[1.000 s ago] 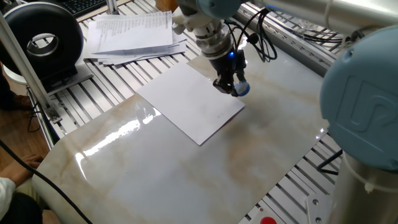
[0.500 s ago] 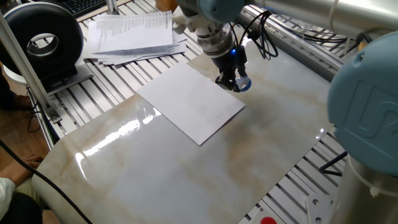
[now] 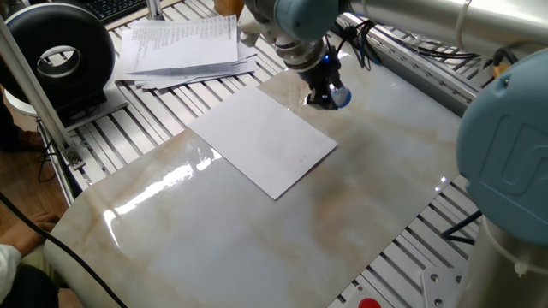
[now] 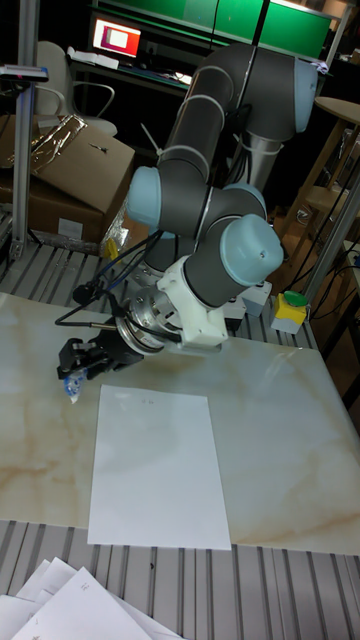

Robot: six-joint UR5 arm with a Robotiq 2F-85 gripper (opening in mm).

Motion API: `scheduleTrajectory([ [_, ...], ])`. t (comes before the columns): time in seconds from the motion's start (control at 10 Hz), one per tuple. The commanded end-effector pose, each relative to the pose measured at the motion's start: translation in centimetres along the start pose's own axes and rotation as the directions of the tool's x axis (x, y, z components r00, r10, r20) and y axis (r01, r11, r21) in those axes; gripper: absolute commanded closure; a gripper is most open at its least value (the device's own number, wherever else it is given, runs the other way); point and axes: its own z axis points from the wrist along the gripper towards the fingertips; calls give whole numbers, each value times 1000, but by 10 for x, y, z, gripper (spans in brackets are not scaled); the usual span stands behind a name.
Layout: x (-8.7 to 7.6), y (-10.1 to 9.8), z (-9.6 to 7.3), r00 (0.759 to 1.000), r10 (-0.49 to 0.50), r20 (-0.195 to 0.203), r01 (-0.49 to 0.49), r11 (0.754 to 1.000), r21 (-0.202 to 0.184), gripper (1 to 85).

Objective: Use the correction tape on paper

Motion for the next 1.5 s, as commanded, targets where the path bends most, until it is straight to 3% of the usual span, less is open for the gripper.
scheduleTrajectory([
  [0.0,0,-22,-1,997,-73,-3,73,994,78,840],
  [0.2,-4,-26,-1,996,-93,10,91,991,94,840],
  [0.3,-5,-33,-2,995,-100,12,98,988,123,840],
  [0.7,4,-46,-4,992,-124,-34,128,977,169,840],
  [1.4,2,-40,-3,992,-125,-27,127,980,152,840],
])
